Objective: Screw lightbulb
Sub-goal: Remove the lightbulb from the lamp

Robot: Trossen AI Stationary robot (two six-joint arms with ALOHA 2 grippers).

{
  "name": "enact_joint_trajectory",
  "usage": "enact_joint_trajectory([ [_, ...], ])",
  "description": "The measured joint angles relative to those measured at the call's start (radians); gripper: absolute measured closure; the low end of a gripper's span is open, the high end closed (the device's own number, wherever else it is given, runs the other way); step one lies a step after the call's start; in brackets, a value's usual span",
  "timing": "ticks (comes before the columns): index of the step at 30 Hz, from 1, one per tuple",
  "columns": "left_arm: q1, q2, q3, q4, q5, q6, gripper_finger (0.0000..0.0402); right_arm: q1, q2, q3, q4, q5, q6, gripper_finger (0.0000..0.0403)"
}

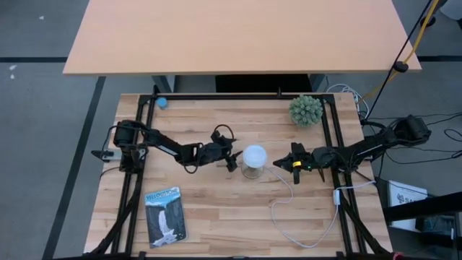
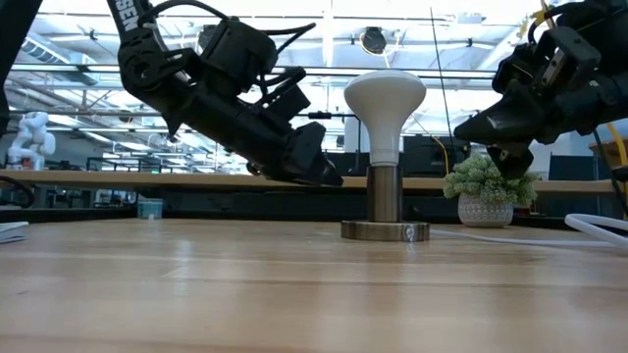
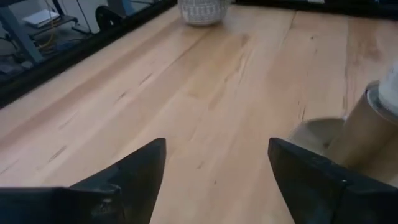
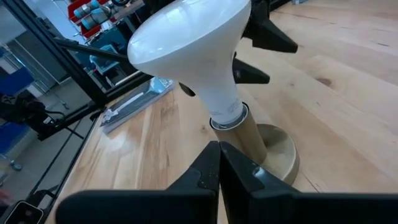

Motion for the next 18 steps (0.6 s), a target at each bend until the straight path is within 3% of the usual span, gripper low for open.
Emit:
enact_joint_trajectory([
  [6,0.015,0.0,0.0,-0.026,0.016,-0.04,0.0111,0.0,0.0,0.0,-0.007,-0.014,0.0,0.0403],
  [9,0.008,0.0,0.0,-0.03,0.14,-0.087,0.011,0.0,0.0,0.0,-0.007,-0.02,0.001,0.0403],
  [13,0.009,0.0,0.0,-0.056,0.345,-0.016,0.011,0.0,0.0,0.0,-0.016,-0.021,0.003,0.0403],
  [18,0.009,0.011,0.0,-0.039,0.377,0.039,0.011,0.0,0.0,0.0,-0.025,-0.021,-0.009,0.0403],
])
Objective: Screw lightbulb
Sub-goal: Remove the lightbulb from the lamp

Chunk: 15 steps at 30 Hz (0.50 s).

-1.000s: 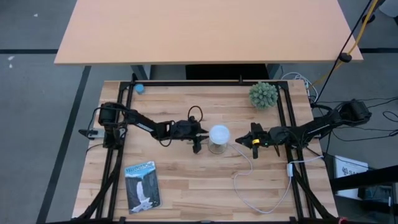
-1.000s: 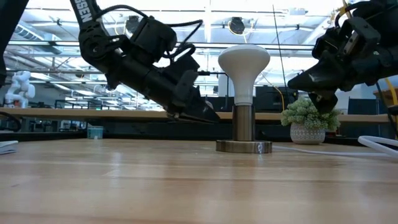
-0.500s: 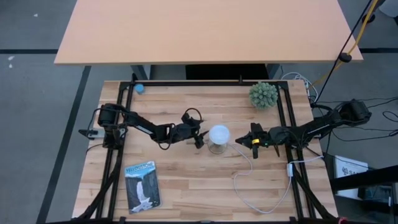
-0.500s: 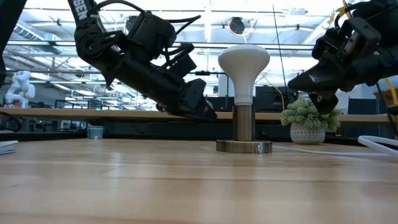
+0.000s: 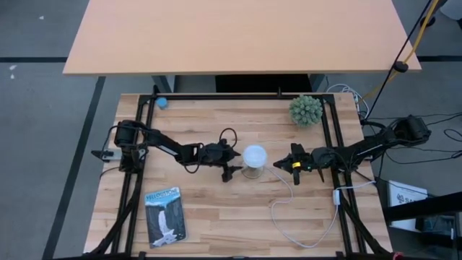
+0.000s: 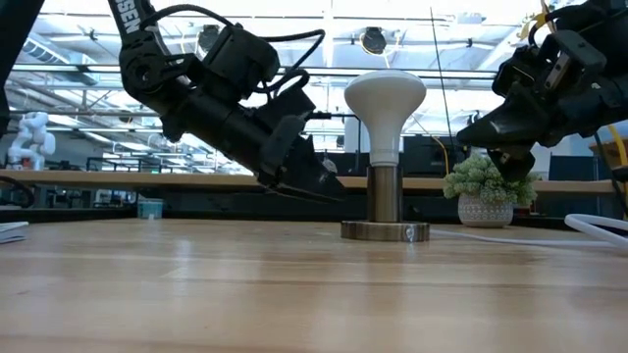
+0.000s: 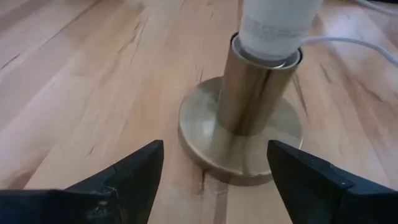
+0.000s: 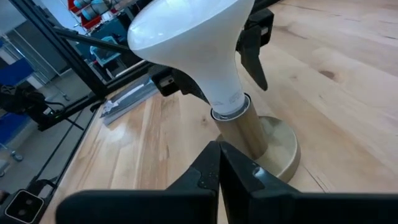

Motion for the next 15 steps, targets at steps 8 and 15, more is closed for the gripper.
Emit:
enact_joint_trajectory([
  [8,-0.013,0.104,0.005,0.174,0.006,-0.088,0.011,0.0,0.0,0.001,-0.027,0.0,-0.004,0.0403],
  [15,-0.026,0.128,0.042,0.19,0.025,-0.028,0.011,0.0,0.0,0.001,-0.027,0.0,-0.004,0.0403],
])
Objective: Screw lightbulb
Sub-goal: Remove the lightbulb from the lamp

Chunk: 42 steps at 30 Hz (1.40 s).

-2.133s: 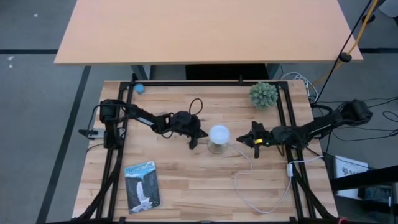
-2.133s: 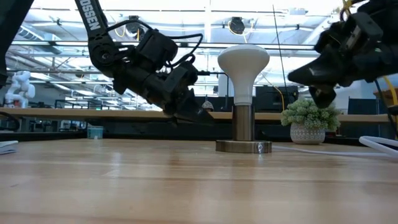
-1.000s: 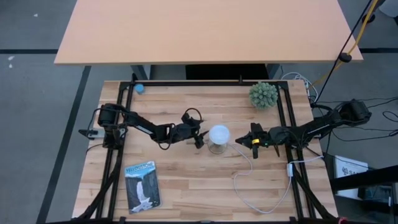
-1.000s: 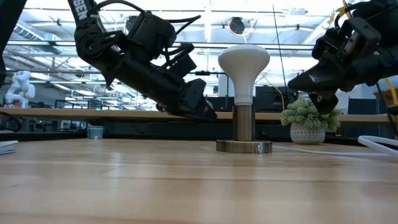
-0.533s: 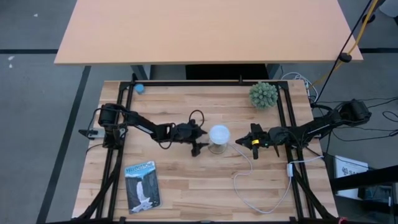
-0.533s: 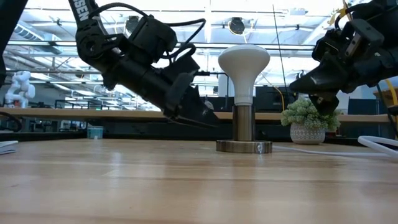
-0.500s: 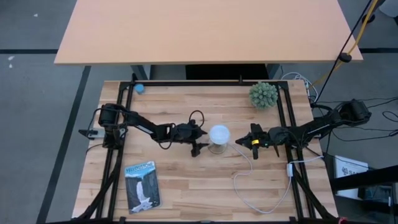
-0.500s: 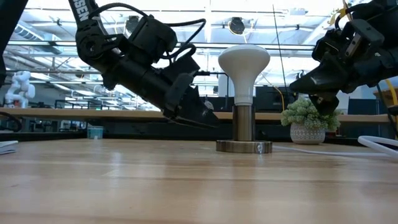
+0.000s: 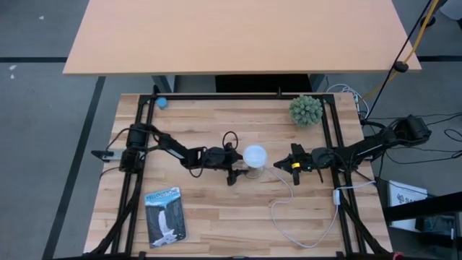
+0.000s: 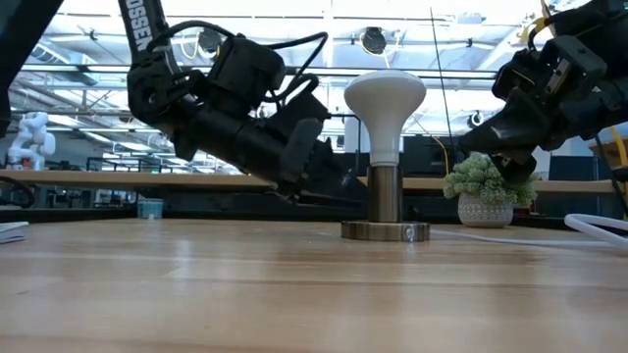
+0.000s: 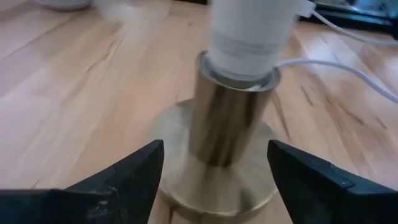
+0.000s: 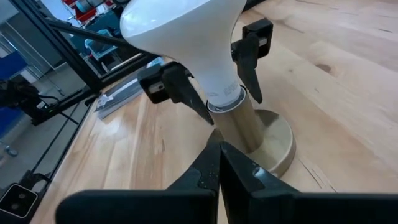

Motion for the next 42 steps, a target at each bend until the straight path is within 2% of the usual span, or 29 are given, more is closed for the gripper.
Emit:
enact_joint_trajectory([
  [10,0.003,0.002,0.012,0.001,0.014,0.116,0.011,0.0,0.0,0.0,0.001,0.0,-0.005,0.0403],
  [19,0.005,0.12,0.107,0.016,0.059,0.114,0.011,0.0,0.0,-0.001,-0.002,0.001,-0.003,0.0403],
  [31,0.034,0.126,0.124,-0.014,0.06,0.117,0.0113,0.0,0.0,-0.001,-0.005,0.015,-0.001,0.0403],
  [42,0.027,0.126,0.124,-0.019,0.025,0.118,0.0217,0.0,0.0,0.013,0.0,0.03,0.048,0.0403],
])
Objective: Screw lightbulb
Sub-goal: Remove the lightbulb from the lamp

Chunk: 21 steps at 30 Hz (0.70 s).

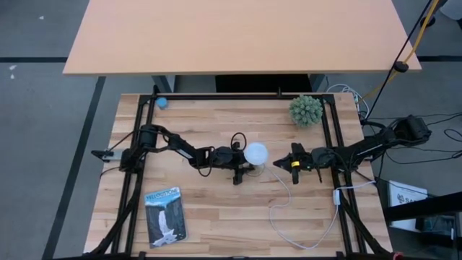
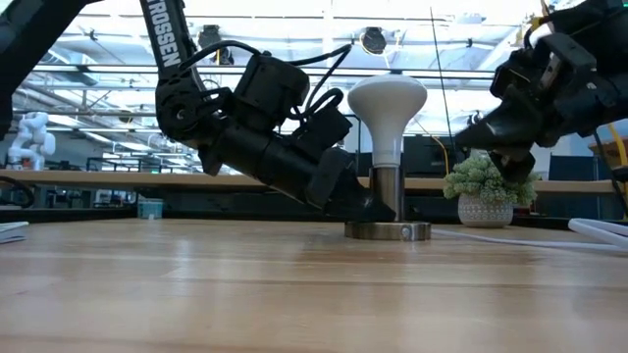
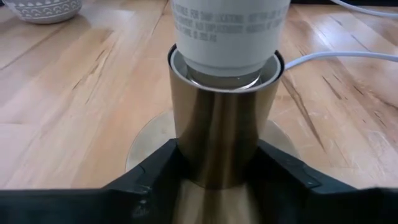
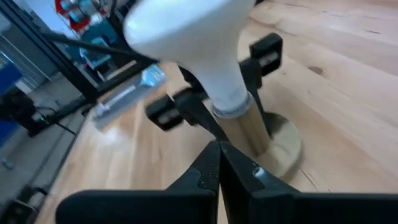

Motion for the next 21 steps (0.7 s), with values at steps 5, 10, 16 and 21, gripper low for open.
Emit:
enact_joint_trajectory([
  [5,0.0,0.0,0.0,-0.003,-0.001,-0.001,0.0224,0.0,0.015,0.037,0.002,-0.005,-0.017,0.0403],
  [10,0.003,0.0,0.0,-0.014,0.054,0.003,0.0217,-0.008,0.061,0.084,-0.04,-0.008,-0.161,0.0403],
  [16,0.016,-0.002,0.001,-0.043,0.198,0.085,0.0217,-0.008,0.144,0.236,-0.317,-0.007,-0.232,0.0398],
  [21,0.056,-0.004,0.0,-0.053,0.333,0.182,0.0216,-0.012,0.193,0.325,-0.512,-0.004,-0.192,0.037],
])
